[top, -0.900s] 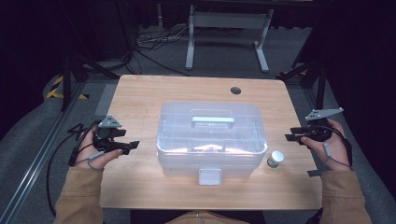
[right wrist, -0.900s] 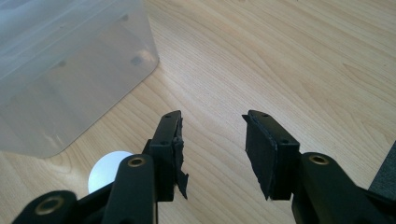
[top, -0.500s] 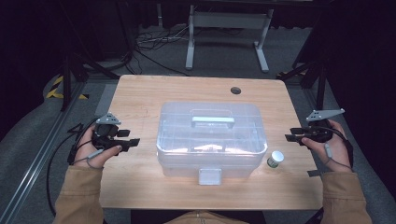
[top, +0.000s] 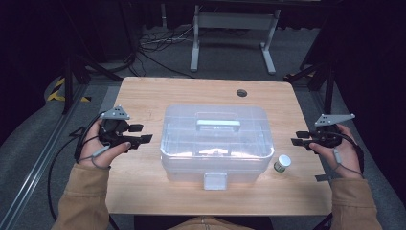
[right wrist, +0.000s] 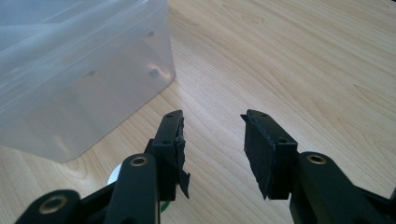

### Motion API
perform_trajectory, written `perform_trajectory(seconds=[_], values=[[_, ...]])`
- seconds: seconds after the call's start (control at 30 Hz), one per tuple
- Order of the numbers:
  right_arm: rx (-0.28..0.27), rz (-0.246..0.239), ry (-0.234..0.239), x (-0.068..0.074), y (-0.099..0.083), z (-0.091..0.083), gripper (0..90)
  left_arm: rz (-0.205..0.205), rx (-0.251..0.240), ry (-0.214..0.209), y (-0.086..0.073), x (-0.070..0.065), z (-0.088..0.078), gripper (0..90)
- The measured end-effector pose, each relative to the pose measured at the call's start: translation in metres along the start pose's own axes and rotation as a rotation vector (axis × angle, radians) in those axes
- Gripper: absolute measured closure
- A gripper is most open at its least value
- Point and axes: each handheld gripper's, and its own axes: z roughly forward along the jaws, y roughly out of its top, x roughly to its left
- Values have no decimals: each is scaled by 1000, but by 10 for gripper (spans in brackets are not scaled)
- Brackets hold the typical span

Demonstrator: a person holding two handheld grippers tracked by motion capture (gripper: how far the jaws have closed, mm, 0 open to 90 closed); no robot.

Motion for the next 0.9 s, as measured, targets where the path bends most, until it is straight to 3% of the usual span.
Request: perform_trajectory(seconds=[0.07, 0.13, 0.3, 0.43, 0.63, 0.9], values=[[-16, -7, -7, 0, -1, 0, 570, 12, -19, -4, 8, -5, -1, 442], [-3, 22, 0, 1, -2, -1, 575, 30, -37, -14, 18, -12, -3, 437], [10, 22, -7, 2, -4, -1, 567, 57, -79, -38, 32, -24, -3, 421], [7, 28, 5, 4, -5, -3, 566, 103, -105, -54, 45, -34, 1, 416], [-6, 22, 11, 5, -2, -4, 565, 140, -87, -112, 61, -49, 19, 396], [-12, 14, 19, 6, 0, -5, 563, 186, -54, -135, 75, -59, 50, 385]])
